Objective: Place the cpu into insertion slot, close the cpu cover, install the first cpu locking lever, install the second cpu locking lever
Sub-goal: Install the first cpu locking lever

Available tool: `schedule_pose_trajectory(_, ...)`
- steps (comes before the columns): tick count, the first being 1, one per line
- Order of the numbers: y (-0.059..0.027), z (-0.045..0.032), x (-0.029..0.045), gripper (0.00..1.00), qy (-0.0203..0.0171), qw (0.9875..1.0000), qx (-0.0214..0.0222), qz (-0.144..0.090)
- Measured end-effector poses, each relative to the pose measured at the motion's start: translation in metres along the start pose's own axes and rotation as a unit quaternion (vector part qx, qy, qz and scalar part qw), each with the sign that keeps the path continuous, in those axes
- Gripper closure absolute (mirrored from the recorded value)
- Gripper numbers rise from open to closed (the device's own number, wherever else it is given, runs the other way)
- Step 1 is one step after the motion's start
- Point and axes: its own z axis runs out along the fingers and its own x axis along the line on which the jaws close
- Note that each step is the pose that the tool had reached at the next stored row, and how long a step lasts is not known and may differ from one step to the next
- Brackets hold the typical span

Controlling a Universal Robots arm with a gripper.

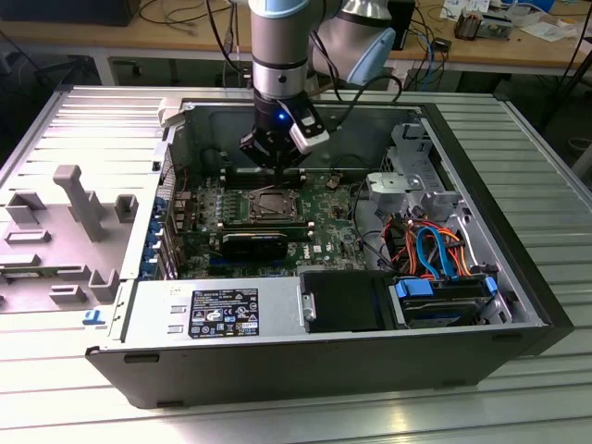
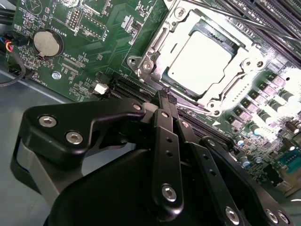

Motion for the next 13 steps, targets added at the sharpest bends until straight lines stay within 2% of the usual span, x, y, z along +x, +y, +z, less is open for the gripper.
schedule_pose_trajectory(13, 0.0002, 0.0044, -0.0032, 0.89, -0.0001, 1.0000, -0.0001, -0.002)
